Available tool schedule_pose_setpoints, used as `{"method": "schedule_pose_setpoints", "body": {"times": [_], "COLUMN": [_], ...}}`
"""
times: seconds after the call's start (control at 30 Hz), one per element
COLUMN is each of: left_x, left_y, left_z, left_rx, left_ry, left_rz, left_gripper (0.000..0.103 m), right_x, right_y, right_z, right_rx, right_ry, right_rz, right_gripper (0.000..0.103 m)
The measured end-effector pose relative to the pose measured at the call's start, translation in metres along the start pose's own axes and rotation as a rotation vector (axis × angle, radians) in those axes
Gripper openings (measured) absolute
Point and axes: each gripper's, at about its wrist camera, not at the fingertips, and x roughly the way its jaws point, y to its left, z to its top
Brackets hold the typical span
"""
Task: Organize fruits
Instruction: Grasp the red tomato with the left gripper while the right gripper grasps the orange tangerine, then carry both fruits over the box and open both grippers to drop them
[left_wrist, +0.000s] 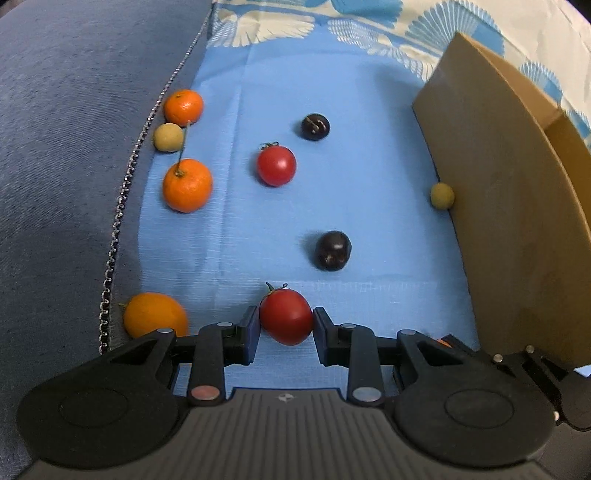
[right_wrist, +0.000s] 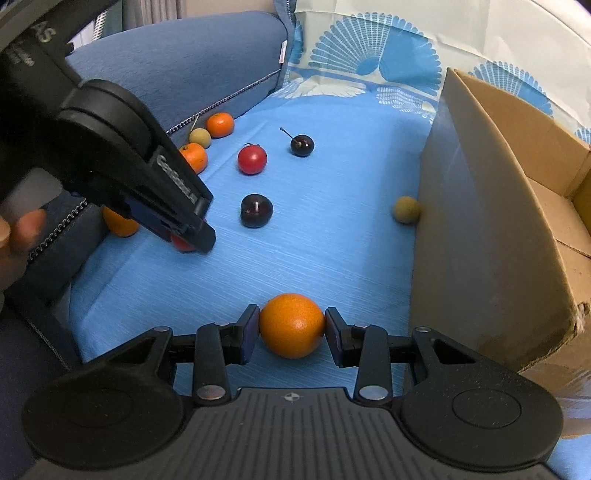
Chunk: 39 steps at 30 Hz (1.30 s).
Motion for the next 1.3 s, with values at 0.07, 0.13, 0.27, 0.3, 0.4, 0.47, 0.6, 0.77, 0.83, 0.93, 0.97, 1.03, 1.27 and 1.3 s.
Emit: {"method": "schedule_pose_setpoints", "body": {"times": [0.07, 0.13, 0.27, 0.3, 0.4, 0.47, 0.6, 0.77, 0.83, 0.93, 0.97, 1.03, 1.27, 1.3], "left_x": [0.002, 0.003, 0.004, 0.004, 0.005, 0.005, 0.004, -0.005, -0.009, -0.017, -0.019, -0.024, -0.040, -0.044], "left_y": [-0.003, -0.006, -0.007, -0.007, -0.008, -0.008, -0.009, -0.010, -0.009, -0.006, -0.005, -0.004, -0.003, -0.004], "left_z": [0.000, -0.001, 0.000, 0.000, 0.001, 0.001, 0.001, -0.001, -0.002, -0.004, -0.004, -0.006, -0.010, -0.011], "left_rx": [0.020, 0.030, 0.043, 0.045, 0.048, 0.046, 0.056, 0.061, 0.055, 0.044, 0.040, 0.031, 0.028, 0.030], "left_ry": [0.004, 0.003, 0.008, 0.009, 0.011, 0.008, -0.009, -0.060, -0.079, -0.113, -0.124, -0.143, -0.237, -0.257], "left_rz": [0.012, 0.018, 0.020, 0.020, 0.019, 0.018, 0.012, 0.005, 0.001, -0.012, -0.015, -0.019, -0.018, -0.018], "left_gripper": [0.034, 0.034, 0.034, 0.034, 0.034, 0.034, 0.034, 0.034, 0.034, 0.034, 0.034, 0.034, 0.034, 0.034], "right_x": [0.000, 0.001, 0.001, 0.001, 0.002, 0.003, 0.003, -0.004, -0.010, -0.018, -0.020, -0.027, -0.059, -0.064], "right_y": [0.000, 0.000, 0.000, 0.000, 0.000, 0.002, 0.003, 0.004, 0.004, 0.004, 0.005, 0.005, -0.001, -0.003], "right_z": [0.000, 0.001, 0.000, 0.000, 0.001, 0.001, 0.002, 0.004, 0.005, 0.006, 0.006, 0.005, 0.006, 0.007], "right_rx": [-0.005, -0.005, -0.006, -0.007, -0.012, -0.013, -0.011, -0.003, 0.001, 0.000, -0.004, -0.018, -0.038, -0.037], "right_ry": [0.000, -0.001, -0.001, -0.001, -0.001, -0.001, -0.009, -0.042, -0.064, -0.090, -0.099, -0.123, -0.229, -0.245], "right_rz": [-0.002, -0.002, -0.002, -0.003, -0.005, -0.008, -0.014, -0.030, -0.036, -0.040, -0.042, -0.050, -0.048, -0.045], "right_gripper": [0.040, 0.040, 0.040, 0.040, 0.040, 0.040, 0.040, 0.040, 0.040, 0.040, 0.040, 0.040, 0.040, 0.040]}}
